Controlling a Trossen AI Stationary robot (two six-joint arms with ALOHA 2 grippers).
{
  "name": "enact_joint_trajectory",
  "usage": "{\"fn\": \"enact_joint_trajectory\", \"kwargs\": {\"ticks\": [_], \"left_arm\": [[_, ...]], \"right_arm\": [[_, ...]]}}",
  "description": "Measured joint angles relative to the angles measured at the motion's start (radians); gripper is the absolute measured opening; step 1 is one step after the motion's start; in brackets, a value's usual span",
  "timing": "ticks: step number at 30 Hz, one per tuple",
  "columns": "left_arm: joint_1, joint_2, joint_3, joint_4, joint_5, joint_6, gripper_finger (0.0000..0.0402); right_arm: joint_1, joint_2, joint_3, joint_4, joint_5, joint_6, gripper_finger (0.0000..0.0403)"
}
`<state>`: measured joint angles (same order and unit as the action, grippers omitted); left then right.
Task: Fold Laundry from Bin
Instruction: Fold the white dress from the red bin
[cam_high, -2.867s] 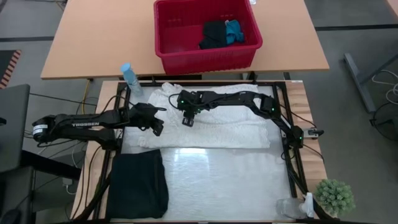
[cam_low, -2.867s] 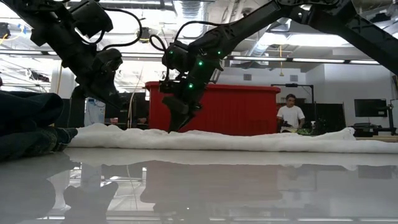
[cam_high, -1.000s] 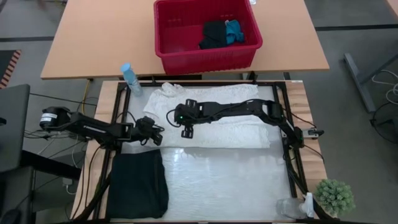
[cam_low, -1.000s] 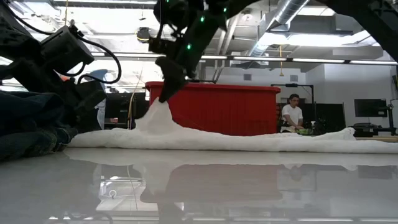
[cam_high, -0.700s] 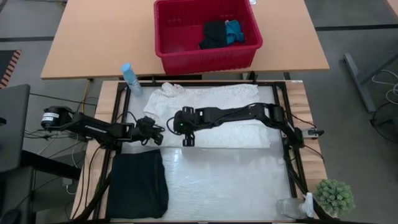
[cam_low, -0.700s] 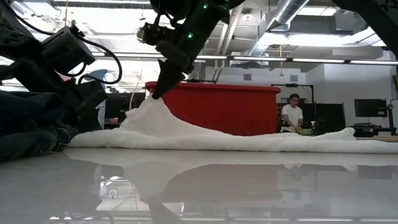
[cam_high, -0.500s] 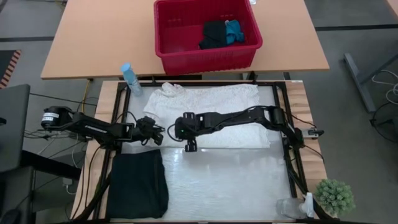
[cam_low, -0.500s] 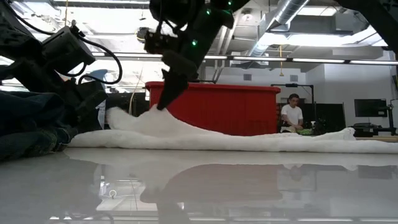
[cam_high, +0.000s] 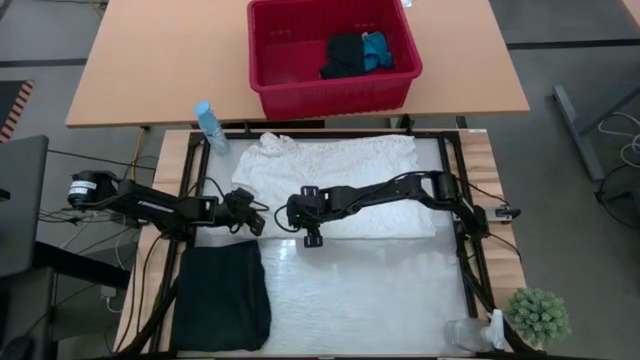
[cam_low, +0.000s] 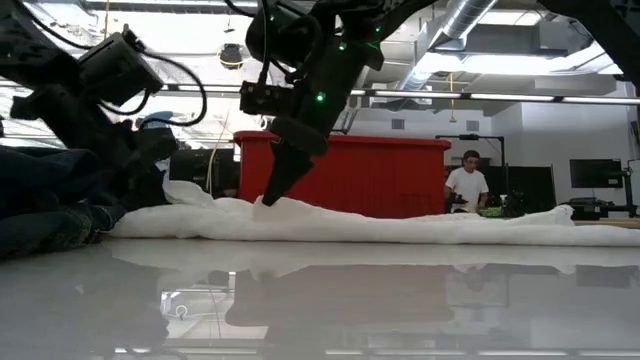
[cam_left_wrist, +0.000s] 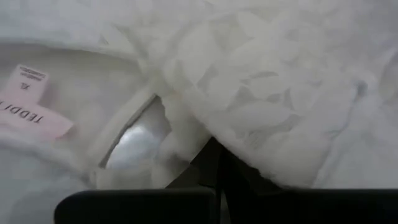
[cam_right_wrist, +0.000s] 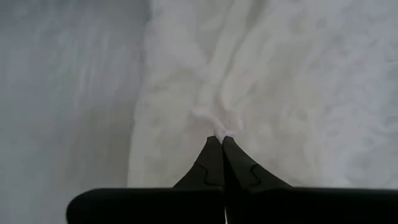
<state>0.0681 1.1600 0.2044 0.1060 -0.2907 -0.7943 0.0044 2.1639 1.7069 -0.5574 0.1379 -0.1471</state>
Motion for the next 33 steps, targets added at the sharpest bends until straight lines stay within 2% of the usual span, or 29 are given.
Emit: {"fn": "enact_joint_trajectory", "kwargs": {"ticks": [4,9,11,15,20,29,33], "left_arm": [[-0.001,-0.029,0.044,-0.081,0.052,0.003,0.0000],[0.004,-0.095,0.106,-0.395,-0.046,-0.007,0.0000],[0.008,-0.121,0.111,-0.467,-0.076,-0.013,0.0000],[0.030,-0.187,0.114,-0.473,-0.069,0.007,0.0002],[0.061,-0.275,0.114,-0.441,-0.062,-0.041,0.0015],[0.125,-0.430,0.115,-0.466,0.003,-0.078,0.0059],[0.177,-0.471,0.094,-0.497,0.132,-0.137,0.0090]], "right_arm": [[0.000,0.000,0.000,0.019,0.000,0.010,0.0012],[0.000,0.000,0.000,0.028,0.000,0.016,0.0012],[-0.004,0.000,0.000,0.033,0.000,0.016,0.0012],[-0.013,0.000,0.000,0.041,0.000,0.016,0.0012],[-0.021,0.000,0.000,0.055,-0.005,0.008,0.0012],[-0.026,0.000,-0.033,0.107,-0.010,0.008,0.0011],[-0.026,0.000,-0.044,0.106,-0.010,0.008,0.0011]]}}
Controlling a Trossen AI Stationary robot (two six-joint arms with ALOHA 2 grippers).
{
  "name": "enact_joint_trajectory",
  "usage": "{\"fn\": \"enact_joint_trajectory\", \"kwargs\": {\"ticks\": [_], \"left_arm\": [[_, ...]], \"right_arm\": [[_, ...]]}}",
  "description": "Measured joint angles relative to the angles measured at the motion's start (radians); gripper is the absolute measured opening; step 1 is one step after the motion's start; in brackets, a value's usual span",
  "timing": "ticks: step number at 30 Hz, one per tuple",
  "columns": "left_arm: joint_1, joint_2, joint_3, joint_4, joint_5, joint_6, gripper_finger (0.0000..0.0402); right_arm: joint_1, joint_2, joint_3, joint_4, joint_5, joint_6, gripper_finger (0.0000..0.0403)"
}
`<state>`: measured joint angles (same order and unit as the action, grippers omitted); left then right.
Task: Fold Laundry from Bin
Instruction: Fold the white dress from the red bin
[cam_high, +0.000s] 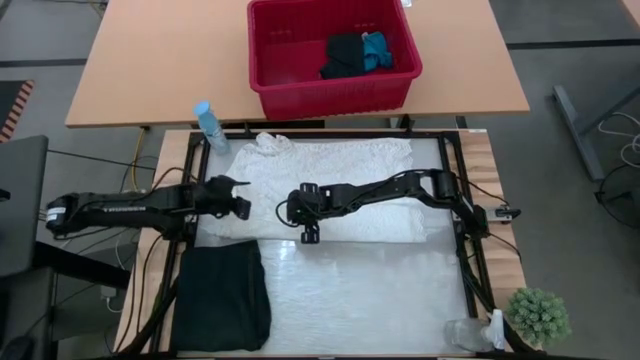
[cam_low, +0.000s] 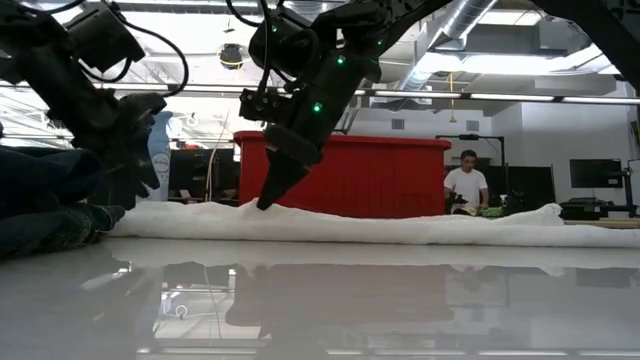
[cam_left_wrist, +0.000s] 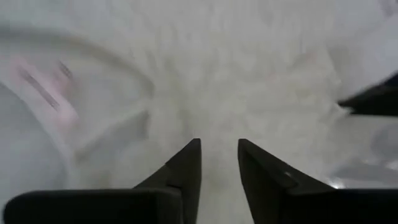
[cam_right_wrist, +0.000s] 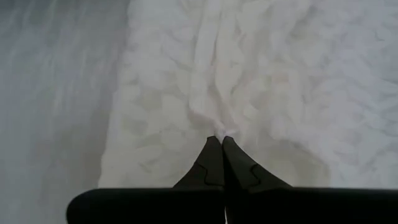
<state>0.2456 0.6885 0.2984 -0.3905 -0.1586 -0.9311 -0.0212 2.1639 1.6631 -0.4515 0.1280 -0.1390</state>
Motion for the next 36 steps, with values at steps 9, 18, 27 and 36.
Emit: {"fn": "enact_joint_trajectory", "kwargs": {"ticks": [9,18,27,36], "left_arm": [[0.029,-0.008,-0.010,-0.005,0.219,-0.174,0.0183],[0.029,-0.008,-0.011,-0.036,0.092,-0.230,0.0217],[0.029,0.080,-0.011,0.023,0.125,-0.252,0.0217],[0.029,0.177,-0.011,0.157,0.183,-0.244,0.0217]], "right_arm": [[0.000,0.000,0.000,0.010,0.000,0.000,0.0011],[0.001,0.000,0.000,0.024,0.000,0.007,0.0011],[0.001,0.000,0.000,0.024,0.000,0.000,0.0013],[0.000,0.000,0.000,0.026,0.000,-0.001,0.0015]]}}
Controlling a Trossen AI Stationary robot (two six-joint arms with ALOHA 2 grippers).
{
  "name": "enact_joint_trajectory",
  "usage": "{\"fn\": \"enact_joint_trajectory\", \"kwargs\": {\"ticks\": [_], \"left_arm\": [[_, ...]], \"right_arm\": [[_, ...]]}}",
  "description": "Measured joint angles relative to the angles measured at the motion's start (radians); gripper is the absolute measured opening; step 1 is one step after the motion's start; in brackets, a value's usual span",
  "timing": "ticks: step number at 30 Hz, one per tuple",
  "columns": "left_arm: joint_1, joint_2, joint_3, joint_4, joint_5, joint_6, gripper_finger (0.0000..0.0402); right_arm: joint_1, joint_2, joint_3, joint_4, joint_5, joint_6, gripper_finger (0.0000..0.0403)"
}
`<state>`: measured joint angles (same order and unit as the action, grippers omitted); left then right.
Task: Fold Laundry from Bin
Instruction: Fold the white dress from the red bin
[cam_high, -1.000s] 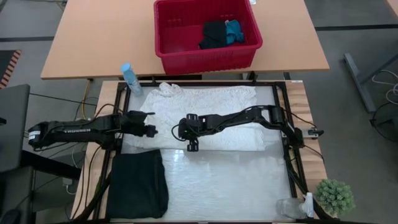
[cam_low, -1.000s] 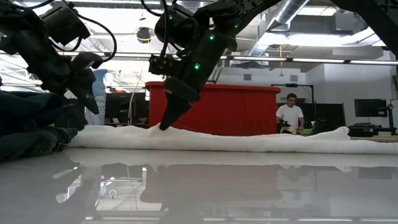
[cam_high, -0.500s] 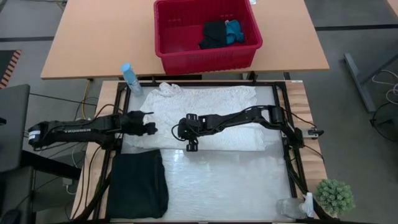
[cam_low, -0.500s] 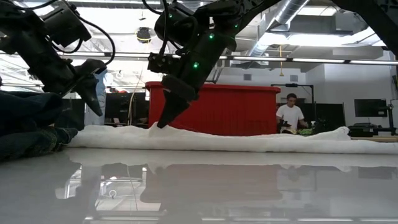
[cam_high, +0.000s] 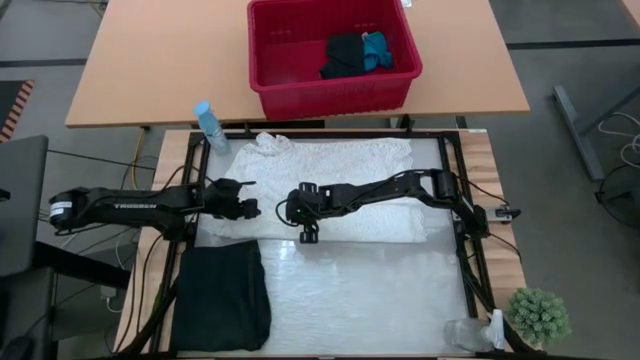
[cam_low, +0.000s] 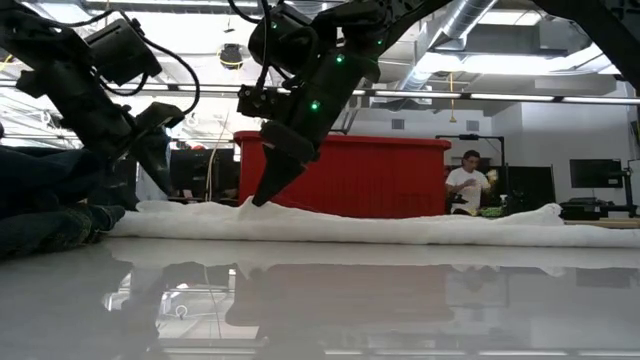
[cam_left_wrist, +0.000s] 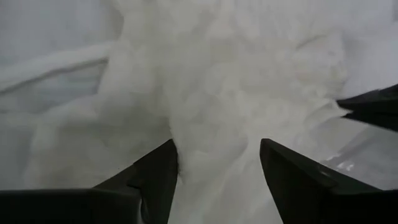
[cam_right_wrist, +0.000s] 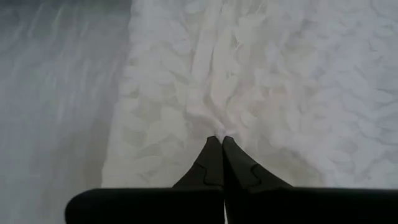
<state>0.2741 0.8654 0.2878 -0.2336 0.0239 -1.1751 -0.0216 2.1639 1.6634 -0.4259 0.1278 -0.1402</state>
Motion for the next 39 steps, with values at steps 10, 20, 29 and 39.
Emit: {"fn": "enact_joint_trajectory", "kwargs": {"ticks": [10,20,29,39], "left_arm": [[0.000,0.003,0.000,0.000,-0.008,0.001,0.0099],[0.000,0.002,0.025,0.006,0.018,0.027,0.0002],[0.000,0.002,0.163,-0.208,0.076,0.113,0.0000],[-0.007,0.002,0.234,-0.353,0.094,0.150,0.0000]], "right_arm": [[-0.001,0.000,0.000,0.002,0.000,0.000,0.0016],[0.000,0.000,0.000,0.001,0.001,0.000,0.0015],[-0.001,0.000,0.001,-0.015,0.001,0.000,0.0015],[0.005,-0.020,0.002,-0.023,0.002,-0.015,0.0015]]}}
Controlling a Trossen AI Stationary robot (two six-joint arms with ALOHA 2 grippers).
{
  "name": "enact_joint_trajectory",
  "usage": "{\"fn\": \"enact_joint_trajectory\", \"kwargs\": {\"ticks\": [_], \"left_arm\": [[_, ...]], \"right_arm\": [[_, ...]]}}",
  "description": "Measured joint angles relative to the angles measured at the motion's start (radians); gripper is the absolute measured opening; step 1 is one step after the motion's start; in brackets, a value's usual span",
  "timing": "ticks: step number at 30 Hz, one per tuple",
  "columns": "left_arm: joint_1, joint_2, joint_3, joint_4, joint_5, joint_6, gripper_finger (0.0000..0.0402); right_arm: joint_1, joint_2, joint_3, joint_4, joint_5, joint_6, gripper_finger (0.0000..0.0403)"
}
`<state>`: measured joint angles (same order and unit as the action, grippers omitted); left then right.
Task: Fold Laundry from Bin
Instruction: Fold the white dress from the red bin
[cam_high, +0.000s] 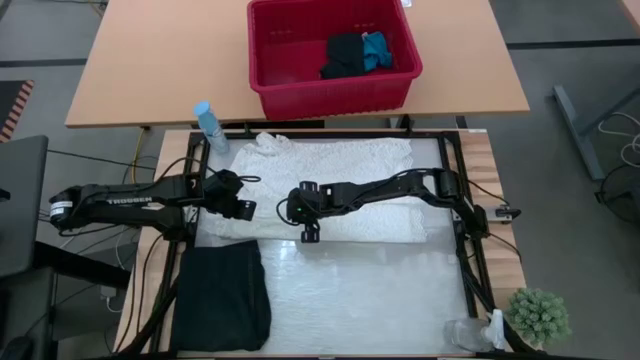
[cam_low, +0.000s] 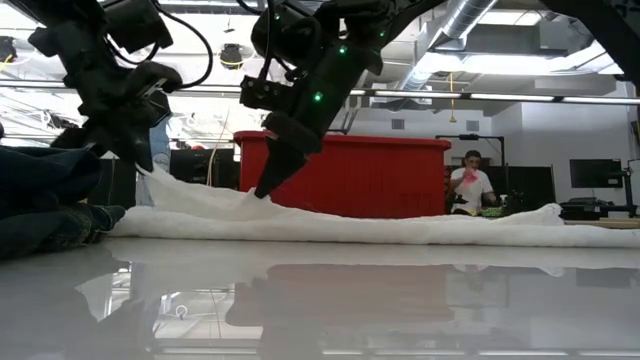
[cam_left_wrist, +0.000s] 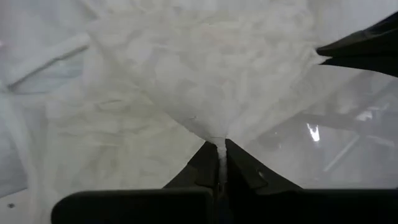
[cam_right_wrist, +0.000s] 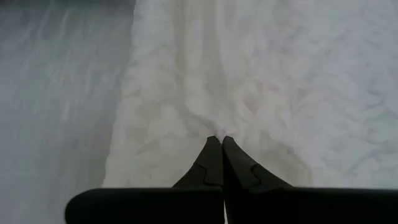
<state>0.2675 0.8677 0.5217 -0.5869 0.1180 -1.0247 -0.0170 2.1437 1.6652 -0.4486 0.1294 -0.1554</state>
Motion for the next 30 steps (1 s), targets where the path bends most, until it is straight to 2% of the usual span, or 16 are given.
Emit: {"fn": "enact_joint_trajectory", "kwargs": {"ticks": [9,17,30], "left_arm": [[-0.034,-0.005,0.000,-0.015,0.061,-0.015,0.0000],[-0.045,-0.004,0.000,-0.054,0.008,0.011,0.0000],[-0.045,-0.004,0.000,-0.053,0.009,0.037,0.0005]], "right_arm": [[0.024,0.000,0.000,-0.009,-0.001,-0.003,0.0015],[0.026,0.000,0.000,-0.011,-0.035,0.021,0.0015],[0.029,0.000,0.000,-0.010,-0.061,0.024,0.0018]]}}
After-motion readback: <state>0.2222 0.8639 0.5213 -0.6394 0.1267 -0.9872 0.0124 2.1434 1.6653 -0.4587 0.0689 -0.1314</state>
